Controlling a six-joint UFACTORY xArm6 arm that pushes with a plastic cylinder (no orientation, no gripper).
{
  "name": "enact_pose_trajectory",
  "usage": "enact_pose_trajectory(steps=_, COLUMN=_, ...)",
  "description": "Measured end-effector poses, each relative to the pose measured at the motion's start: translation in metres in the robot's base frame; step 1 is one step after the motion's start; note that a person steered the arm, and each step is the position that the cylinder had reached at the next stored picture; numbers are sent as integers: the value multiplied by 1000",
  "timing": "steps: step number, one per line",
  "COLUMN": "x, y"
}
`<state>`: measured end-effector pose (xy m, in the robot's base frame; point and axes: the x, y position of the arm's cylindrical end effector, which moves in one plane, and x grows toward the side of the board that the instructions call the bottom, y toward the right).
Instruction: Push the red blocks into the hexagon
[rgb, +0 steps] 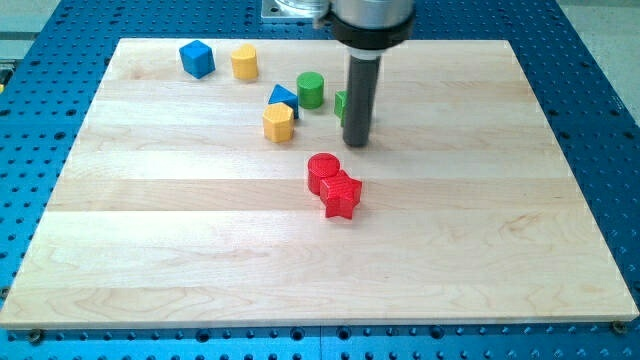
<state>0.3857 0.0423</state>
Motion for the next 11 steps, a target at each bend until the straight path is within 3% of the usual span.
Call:
enact_pose_trajectory(steps=1, x=-34, y=12)
enact_pose_trajectory(steps=2, x=-15, y=47)
enact_pose_trajectory(steps=3, x=100, y=70)
enact_pose_trajectory(steps=4, x=159, y=22)
enact_pose_trajectory(steps=5, x=129, y=-24)
enact_pose_trajectory(steps=6, x=80, y=-24)
enact_pose_trajectory(steps=9, x=28, y=-3)
enact_pose_trajectory(steps=11, x=22, y=22)
